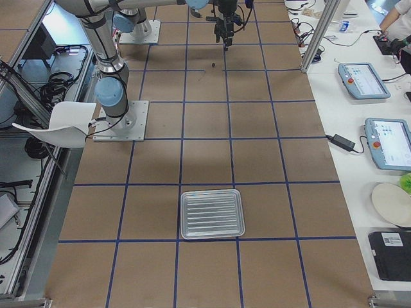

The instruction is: Place bearing gear from tray to pile

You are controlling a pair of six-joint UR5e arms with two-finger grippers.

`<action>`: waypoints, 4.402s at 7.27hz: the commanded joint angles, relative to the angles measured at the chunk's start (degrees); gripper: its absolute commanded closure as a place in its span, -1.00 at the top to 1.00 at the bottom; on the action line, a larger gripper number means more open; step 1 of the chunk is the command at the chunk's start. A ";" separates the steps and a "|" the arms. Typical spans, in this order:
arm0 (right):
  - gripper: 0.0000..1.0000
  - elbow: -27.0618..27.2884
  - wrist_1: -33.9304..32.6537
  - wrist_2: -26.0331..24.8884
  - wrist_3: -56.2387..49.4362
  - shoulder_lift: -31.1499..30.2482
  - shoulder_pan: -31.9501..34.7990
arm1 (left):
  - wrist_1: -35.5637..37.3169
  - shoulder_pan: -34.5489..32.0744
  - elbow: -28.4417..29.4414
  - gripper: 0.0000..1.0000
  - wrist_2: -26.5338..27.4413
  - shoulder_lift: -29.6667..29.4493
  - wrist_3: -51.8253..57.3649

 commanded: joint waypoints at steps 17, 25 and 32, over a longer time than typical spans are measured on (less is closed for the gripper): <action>1.00 0.82 -3.56 -0.90 7.48 0.83 -0.34 | -8.03 6.27 4.29 -1.00 0.75 0.07 15.91; 1.00 0.73 0.74 -0.73 7.31 0.48 -0.42 | -13.15 40.73 4.43 -1.00 9.26 2.37 72.52; 1.00 0.82 0.66 -0.73 7.31 0.48 -0.42 | 1.67 48.07 -5.52 -1.00 8.83 0.88 83.84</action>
